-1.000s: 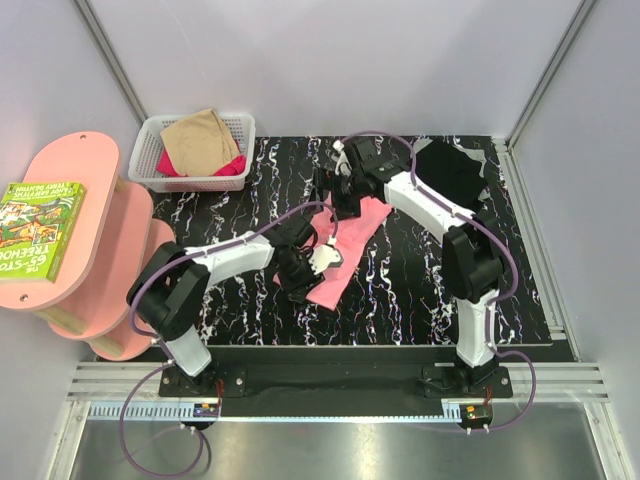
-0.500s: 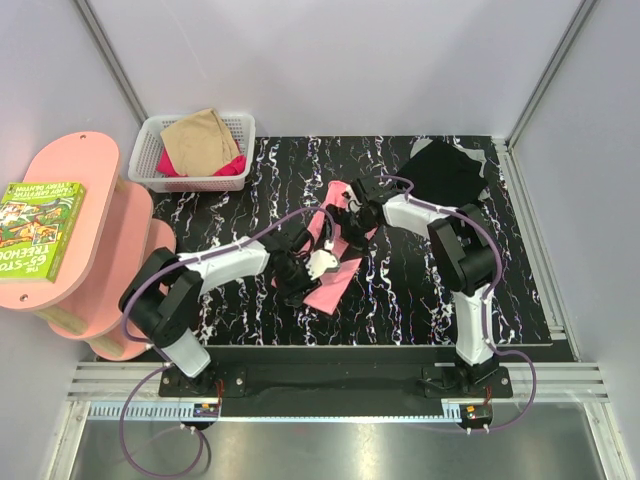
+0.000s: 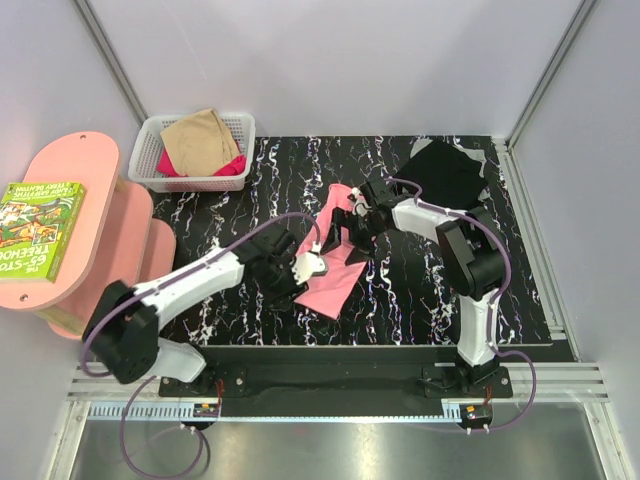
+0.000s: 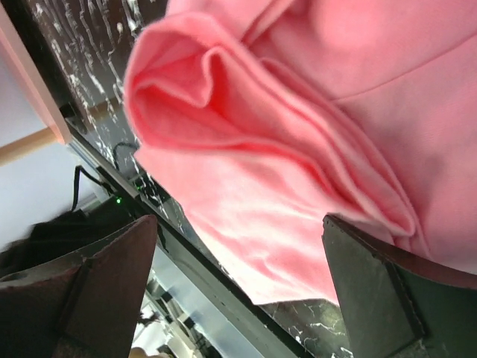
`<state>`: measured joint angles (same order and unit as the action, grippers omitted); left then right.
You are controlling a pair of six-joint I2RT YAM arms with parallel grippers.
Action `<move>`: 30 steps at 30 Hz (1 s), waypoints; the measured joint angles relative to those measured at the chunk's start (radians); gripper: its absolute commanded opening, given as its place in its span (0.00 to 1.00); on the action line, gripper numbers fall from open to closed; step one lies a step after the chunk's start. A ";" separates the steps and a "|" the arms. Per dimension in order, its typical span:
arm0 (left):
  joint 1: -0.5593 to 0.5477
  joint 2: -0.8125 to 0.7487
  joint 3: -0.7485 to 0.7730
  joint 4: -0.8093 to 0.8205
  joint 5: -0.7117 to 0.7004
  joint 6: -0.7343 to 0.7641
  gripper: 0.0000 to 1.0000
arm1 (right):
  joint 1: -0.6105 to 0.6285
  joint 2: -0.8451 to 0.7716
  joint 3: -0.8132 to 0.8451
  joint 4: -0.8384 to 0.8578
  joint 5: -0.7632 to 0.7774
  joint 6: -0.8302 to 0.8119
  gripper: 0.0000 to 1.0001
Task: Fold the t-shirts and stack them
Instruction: Fold the tshirt
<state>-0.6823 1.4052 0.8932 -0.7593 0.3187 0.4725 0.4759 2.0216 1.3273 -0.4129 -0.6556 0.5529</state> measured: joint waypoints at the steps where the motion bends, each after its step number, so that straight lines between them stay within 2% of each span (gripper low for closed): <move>1: 0.005 -0.034 0.016 -0.022 0.000 0.002 0.44 | 0.000 -0.006 0.003 -0.010 0.000 -0.014 1.00; 6: 0.093 -0.145 0.159 -0.098 0.019 0.014 0.42 | 0.000 -0.039 0.072 -0.051 -0.035 -0.055 1.00; 10: 0.316 -0.201 0.299 -0.135 0.071 0.028 0.42 | 0.012 -0.130 0.114 -0.097 -0.001 -0.102 1.00; 13: 0.518 -0.215 0.387 -0.132 0.121 0.024 0.42 | 0.107 -0.226 0.129 -0.187 0.210 -0.179 1.00; 16: 0.673 -0.203 0.438 -0.125 0.166 -0.010 0.42 | 0.329 -0.252 0.174 -0.272 0.493 -0.253 1.00; 18: 0.743 -0.169 0.463 -0.121 0.192 -0.043 0.42 | 0.538 -0.226 0.193 -0.309 0.735 -0.303 0.99; 21: 0.778 -0.097 0.475 -0.111 0.216 -0.090 0.42 | 0.739 -0.154 0.195 -0.356 0.948 -0.341 1.00; 24: 0.780 -0.041 0.472 -0.114 0.229 -0.119 0.42 | 0.820 -0.063 0.193 -0.403 1.125 -0.360 1.00; 30: 0.780 -0.024 0.455 -0.116 0.248 -0.134 0.43 | 0.833 0.071 0.198 -0.452 1.385 -0.380 1.00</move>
<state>0.0975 1.3811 1.3479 -0.8753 0.5667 0.3389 1.3090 2.0926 1.5249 -0.8654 0.7292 0.1726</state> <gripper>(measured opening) 0.424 0.994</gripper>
